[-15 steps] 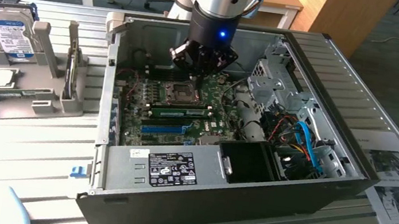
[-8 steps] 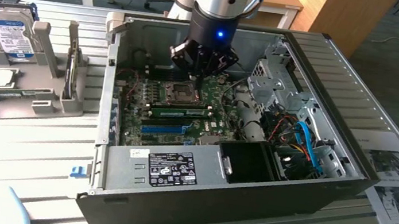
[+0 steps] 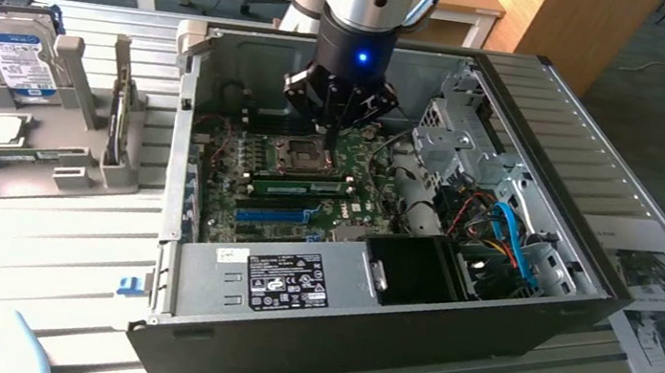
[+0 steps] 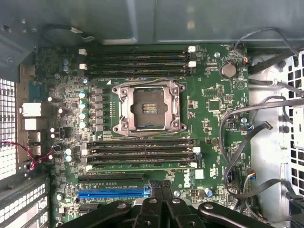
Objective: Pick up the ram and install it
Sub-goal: 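Press down the ram until it locks into place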
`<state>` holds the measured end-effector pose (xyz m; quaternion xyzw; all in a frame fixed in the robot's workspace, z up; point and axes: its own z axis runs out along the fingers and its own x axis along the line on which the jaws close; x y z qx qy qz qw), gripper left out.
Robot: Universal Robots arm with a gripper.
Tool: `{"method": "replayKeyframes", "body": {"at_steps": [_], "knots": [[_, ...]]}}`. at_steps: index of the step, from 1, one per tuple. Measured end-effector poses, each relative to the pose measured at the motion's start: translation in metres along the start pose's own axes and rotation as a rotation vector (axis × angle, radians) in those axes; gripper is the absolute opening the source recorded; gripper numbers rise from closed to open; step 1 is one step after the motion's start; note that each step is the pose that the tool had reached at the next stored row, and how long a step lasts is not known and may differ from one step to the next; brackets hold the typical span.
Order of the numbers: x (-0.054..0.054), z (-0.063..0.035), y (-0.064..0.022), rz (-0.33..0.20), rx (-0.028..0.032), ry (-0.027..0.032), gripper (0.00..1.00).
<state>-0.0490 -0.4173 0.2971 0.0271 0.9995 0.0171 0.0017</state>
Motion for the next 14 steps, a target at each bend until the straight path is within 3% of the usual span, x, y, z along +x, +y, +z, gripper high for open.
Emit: {"method": "replayKeyframes", "body": {"at_steps": [14], "knots": [[0.0057,0.0,-0.0003,0.0,-0.0001,-0.0001,0.09]]}}
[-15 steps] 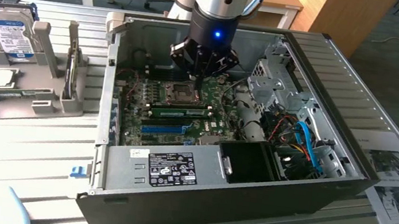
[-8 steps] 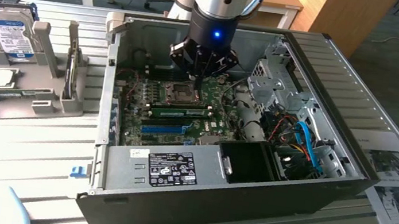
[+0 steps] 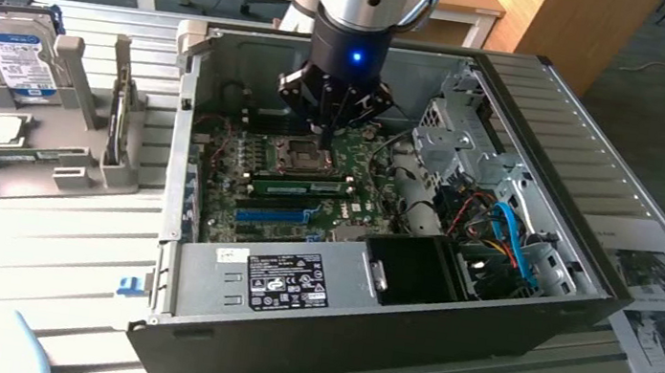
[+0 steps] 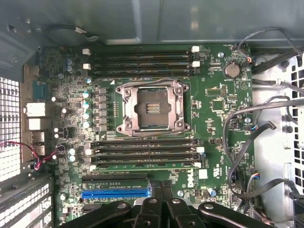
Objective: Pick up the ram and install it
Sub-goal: 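Press down the ram until it locks into place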
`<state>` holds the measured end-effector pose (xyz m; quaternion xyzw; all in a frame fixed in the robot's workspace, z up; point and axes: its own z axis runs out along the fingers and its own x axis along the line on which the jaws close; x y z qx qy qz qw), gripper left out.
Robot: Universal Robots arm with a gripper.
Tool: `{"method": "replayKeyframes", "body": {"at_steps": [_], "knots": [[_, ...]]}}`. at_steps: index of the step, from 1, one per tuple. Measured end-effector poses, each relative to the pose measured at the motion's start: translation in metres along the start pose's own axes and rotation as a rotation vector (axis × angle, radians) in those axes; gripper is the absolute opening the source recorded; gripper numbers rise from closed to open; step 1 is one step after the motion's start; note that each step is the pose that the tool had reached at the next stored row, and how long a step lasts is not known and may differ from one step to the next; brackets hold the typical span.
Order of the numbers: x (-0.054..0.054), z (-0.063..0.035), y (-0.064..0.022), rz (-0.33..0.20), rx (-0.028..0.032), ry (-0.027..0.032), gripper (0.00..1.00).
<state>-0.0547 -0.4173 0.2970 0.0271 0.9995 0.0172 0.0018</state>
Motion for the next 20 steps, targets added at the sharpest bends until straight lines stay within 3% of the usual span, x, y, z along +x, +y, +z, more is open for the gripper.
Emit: {"method": "replayKeyframes", "body": {"at_steps": [20], "knots": [[0.0008,-0.001,-0.0001,-0.022,0.0002,0.0009,0.09]]}}
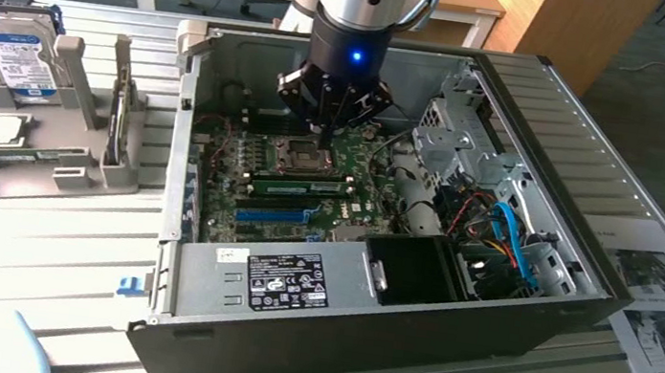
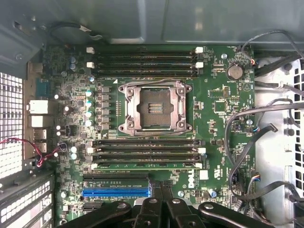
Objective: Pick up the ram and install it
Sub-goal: 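Press down the ram until it locks into place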
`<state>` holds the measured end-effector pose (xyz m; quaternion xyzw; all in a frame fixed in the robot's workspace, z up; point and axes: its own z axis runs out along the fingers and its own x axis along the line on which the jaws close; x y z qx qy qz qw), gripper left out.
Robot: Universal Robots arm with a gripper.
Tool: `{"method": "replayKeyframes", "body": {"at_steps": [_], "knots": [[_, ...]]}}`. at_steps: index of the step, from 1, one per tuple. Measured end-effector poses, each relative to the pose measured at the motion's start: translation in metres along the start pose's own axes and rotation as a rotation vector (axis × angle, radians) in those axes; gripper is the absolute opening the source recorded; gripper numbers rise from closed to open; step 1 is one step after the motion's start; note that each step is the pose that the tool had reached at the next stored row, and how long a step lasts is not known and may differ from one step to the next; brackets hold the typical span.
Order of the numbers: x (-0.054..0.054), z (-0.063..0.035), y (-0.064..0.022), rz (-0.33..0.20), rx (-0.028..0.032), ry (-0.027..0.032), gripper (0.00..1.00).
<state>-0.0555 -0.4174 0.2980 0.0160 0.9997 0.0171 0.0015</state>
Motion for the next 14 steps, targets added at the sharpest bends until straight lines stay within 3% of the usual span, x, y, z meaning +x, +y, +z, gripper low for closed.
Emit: {"method": "replayKeyframes", "body": {"at_steps": [14], "knots": [[-0.0001,-0.0064,0.0003,0.0,-0.0003,-0.0001,0.09]]}}
